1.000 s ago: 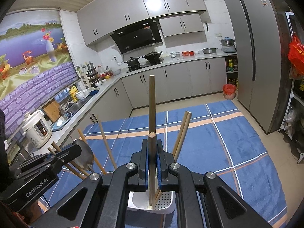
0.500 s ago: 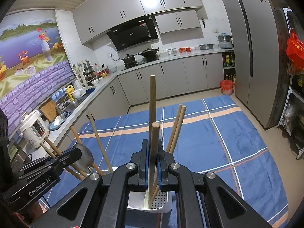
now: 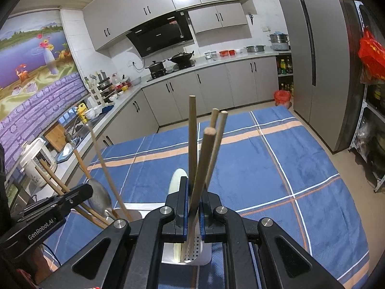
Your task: Organize utensils
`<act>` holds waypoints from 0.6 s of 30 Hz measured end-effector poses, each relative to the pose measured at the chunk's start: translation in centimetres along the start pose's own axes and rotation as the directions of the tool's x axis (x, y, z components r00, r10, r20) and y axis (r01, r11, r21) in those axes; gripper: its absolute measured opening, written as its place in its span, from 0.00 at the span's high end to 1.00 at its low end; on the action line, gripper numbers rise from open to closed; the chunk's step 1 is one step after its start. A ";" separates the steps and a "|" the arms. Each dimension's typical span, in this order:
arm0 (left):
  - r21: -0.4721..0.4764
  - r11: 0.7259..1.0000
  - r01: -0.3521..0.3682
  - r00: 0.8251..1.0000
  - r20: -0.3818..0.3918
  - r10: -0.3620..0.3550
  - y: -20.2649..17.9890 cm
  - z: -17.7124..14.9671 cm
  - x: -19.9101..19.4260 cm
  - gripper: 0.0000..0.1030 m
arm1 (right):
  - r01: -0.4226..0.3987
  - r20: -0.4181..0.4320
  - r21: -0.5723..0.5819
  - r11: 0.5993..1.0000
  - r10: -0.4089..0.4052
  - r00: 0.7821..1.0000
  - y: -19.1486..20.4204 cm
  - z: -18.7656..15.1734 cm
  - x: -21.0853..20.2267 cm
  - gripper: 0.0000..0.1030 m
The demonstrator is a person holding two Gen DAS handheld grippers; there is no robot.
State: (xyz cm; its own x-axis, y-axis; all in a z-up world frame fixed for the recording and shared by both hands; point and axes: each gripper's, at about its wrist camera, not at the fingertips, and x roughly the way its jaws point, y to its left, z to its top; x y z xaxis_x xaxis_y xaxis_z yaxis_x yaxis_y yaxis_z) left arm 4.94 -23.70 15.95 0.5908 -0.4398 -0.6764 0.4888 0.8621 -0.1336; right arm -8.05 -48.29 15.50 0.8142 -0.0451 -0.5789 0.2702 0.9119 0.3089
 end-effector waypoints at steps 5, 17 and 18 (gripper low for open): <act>-0.006 1.000 -0.003 1.000 0.000 0.003 0.1 0.0 0.0 0.93 | 0.004 -0.001 0.002 1.000 -0.004 1.000 -0.1 0.2 0.1 0.93; -0.009 1.000 -0.011 1.000 0.018 0.011 0.4 -0.2 -1.2 0.93 | 0.013 0.020 0.021 1.000 -0.013 1.000 -0.4 -0.1 -0.9 0.65; -0.010 1.000 -0.010 1.000 0.017 0.010 0.3 -0.4 -1.4 0.93 | 0.013 0.021 0.020 1.000 -0.013 1.000 -0.3 -0.1 -1.2 0.65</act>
State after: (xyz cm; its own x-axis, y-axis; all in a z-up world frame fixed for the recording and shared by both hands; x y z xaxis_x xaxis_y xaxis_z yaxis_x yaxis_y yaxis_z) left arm 3.98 -22.68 16.58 0.6062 -0.4352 -0.6656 0.4768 0.8688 -0.1338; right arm -9.12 -48.44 16.01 0.8212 -0.0658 -0.5668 0.2910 0.9027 0.3169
